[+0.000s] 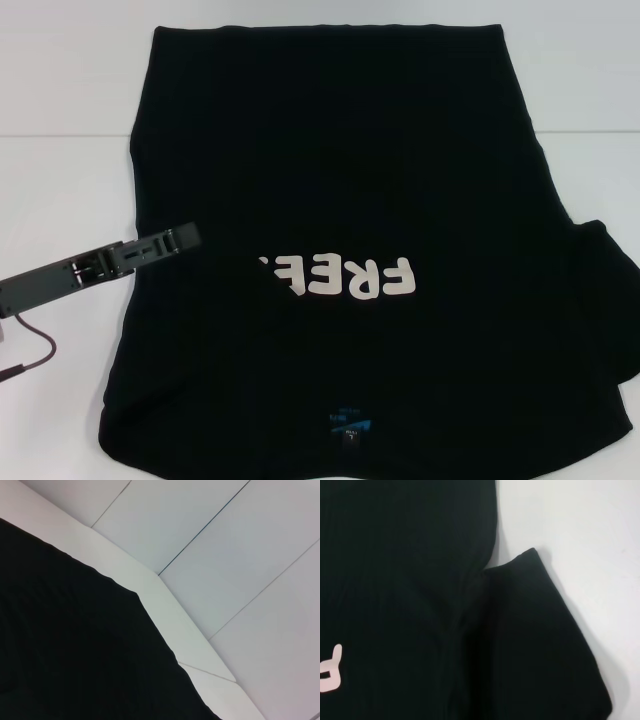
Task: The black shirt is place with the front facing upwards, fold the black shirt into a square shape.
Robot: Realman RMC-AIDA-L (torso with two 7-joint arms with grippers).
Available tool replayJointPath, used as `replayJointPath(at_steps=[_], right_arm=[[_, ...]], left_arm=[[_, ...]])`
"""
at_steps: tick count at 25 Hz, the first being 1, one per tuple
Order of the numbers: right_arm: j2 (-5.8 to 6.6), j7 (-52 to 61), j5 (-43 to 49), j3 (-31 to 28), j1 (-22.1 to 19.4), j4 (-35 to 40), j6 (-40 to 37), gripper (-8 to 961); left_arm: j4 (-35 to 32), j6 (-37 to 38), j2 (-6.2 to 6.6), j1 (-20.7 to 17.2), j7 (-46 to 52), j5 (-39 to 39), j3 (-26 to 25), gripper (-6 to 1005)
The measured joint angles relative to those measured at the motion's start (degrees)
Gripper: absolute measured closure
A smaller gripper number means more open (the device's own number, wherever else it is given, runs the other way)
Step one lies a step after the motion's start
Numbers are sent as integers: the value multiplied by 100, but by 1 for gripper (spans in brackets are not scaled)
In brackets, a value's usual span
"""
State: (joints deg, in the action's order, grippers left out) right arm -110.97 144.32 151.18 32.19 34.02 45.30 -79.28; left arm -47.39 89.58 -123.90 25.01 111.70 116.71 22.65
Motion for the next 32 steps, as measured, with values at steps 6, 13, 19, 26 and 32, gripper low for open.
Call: replayJointPath(at_steps=[6, 13, 19, 26, 32], right_arm=[[46, 0, -71, -193, -76, 261, -281, 875], [114, 0, 72, -255, -100, 317, -530, 759], [103, 0, 138, -250, -80, 266, -489, 652], [56, 120, 148, -186, -18, 146, -241, 437], [49, 147, 149, -1, 7, -15, -12, 447]], left_arm=[[2, 53, -2, -25, -22, 0, -122, 66], [10, 60, -2, -50, -57, 0, -130, 66], [19, 69, -2, -49, -68, -4, -130, 66], [126, 68, -2, -42, -137, -19, -130, 66], [144, 60, -2, -68, -147, -82, -132, 66]])
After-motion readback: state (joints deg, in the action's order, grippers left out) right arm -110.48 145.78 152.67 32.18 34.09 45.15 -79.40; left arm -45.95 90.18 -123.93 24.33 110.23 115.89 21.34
